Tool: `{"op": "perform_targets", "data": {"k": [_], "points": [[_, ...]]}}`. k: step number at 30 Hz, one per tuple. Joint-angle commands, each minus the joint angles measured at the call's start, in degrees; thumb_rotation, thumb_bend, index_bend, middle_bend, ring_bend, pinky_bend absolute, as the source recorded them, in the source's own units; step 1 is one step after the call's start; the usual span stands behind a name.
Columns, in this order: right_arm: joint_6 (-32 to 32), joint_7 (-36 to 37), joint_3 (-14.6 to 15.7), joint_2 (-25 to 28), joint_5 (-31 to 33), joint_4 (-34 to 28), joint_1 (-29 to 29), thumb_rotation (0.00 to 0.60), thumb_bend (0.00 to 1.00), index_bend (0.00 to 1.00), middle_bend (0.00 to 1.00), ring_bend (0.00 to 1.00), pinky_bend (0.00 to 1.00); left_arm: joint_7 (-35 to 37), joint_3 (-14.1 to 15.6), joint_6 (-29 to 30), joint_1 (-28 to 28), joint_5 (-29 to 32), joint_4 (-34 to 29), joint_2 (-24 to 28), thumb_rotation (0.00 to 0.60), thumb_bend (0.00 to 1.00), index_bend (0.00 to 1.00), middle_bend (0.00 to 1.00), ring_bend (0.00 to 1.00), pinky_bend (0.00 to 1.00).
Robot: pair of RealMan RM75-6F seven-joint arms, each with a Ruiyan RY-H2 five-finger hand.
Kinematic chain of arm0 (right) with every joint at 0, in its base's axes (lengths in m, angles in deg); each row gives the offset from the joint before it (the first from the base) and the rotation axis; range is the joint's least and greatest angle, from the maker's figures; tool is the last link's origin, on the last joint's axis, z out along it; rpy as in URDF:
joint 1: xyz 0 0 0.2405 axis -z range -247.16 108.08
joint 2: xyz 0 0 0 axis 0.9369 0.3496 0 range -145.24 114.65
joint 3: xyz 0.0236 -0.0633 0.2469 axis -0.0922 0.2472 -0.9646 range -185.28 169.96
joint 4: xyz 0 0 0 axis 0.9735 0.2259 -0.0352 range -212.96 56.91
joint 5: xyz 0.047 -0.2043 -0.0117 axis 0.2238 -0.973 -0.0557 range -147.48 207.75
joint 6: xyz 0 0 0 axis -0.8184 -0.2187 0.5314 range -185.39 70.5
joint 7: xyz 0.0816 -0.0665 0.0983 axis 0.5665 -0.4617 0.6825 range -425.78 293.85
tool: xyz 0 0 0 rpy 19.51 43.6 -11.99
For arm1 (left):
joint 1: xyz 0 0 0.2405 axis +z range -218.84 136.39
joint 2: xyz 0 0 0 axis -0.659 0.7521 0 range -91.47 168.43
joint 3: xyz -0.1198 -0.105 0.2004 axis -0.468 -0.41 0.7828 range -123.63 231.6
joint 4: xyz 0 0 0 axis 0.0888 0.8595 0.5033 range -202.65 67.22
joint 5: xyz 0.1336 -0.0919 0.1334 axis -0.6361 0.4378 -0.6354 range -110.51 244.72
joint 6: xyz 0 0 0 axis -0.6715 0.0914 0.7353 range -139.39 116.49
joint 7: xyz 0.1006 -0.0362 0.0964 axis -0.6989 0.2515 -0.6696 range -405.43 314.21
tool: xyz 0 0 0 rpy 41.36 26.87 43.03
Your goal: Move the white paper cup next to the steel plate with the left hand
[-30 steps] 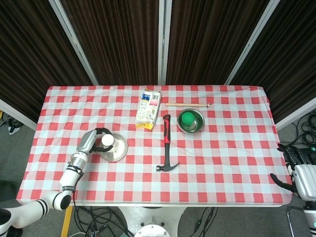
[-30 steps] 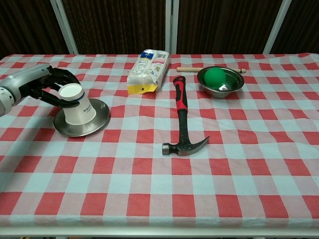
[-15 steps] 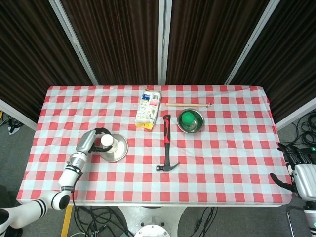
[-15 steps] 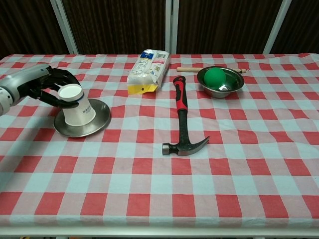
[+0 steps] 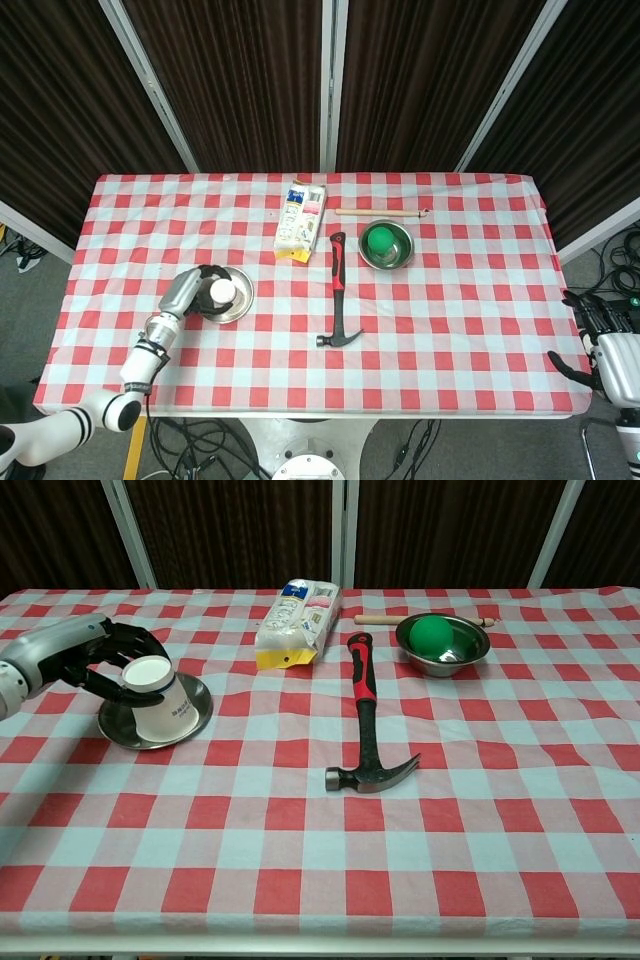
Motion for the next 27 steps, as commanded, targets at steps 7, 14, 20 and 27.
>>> {"op": "perform_targets", "data": {"k": [7, 14, 20, 27], "points": [[0.27, -0.11, 0.22, 0.02, -0.37, -0.14, -0.14, 0.6, 0.12, 0.12, 0.23, 0.11, 0.22, 0.35, -3.55, -1.49, -0.31, 5.37, 5.38, -1.54, 0.6, 0.28, 0.49, 0.41, 0.26, 0.25], [0.87, -0.57, 0.42, 0.13, -0.51, -0.41, -0.4, 0.6, 0.12, 0.12, 0.23, 0.11, 0.22, -0.71, 0.13, 0.61, 0.52, 0.09, -0.44, 0.24, 0.6, 0.28, 0.49, 0.41, 0.26, 0.25], [1.19, -0.67, 0.36, 0.18, -0.53, -0.54, -0.68, 0.6, 0.12, 0.12, 0.23, 0.11, 0.22, -1.75, -1.7, -0.18, 0.02, 2.86, 2.16, -0.56, 0.6, 0.28, 0.49, 0.4, 0.26, 0.25], [1.04, -0.18, 0.62, -0.06, -0.63, -0.01, -0.49, 0.6, 0.12, 0.12, 0.23, 0.11, 0.22, -0.81, -4.24, -1.8, 0.07, 6.85, 5.21, -1.24, 0.6, 0.28, 0.49, 0.4, 0.26, 0.25]]}}
